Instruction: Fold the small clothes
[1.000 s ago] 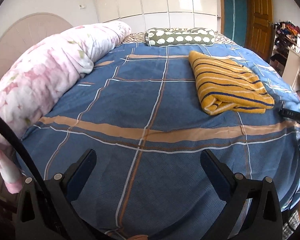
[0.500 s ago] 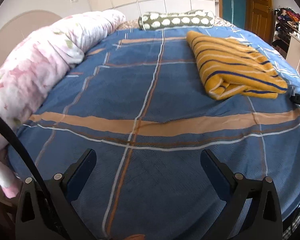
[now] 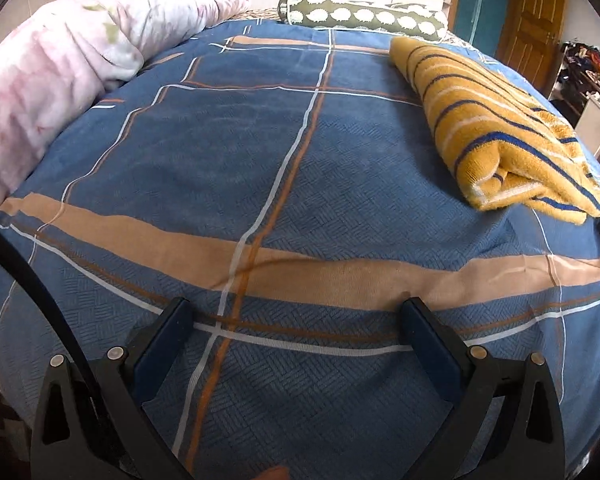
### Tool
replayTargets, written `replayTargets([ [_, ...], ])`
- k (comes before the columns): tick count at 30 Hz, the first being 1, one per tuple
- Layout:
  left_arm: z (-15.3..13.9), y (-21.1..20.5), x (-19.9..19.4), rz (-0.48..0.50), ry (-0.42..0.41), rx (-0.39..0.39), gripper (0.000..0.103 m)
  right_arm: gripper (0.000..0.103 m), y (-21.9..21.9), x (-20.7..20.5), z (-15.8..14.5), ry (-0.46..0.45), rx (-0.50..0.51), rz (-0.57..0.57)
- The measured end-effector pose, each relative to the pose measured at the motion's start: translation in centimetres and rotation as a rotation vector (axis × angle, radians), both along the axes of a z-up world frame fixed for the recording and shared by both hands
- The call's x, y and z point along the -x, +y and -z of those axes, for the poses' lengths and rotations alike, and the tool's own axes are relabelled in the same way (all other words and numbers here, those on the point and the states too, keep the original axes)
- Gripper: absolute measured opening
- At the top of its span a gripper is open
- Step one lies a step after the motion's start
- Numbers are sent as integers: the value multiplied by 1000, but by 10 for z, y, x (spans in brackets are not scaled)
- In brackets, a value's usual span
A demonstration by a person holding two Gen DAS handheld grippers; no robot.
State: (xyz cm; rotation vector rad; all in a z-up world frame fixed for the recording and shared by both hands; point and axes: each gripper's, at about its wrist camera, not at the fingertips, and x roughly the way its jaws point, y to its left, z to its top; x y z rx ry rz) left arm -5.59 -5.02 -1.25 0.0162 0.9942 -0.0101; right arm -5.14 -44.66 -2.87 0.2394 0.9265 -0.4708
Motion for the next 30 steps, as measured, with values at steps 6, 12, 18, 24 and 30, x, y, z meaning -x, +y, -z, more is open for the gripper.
replayTargets([
  [6, 1, 3, -1, -7, -4, 14, 103, 103, -1, -3, 0, 4, -7, 8],
  [12, -3, 5, -5, 18, 36, 15, 103, 103, -3, -2, -1, 11, -28, 1],
  [18, -25, 8, 8, -21, -5, 8, 103, 103, -3, 1, -2, -5, -31, -16],
  [24, -55, 2, 24, 7, -92, -12, 103, 103, 10, 25, -31, -80, 5, -10],
  [30, -64, -8, 25, 38, -96, -5, 103, 103, 65, 52, -83, -275, 31, -162],
])
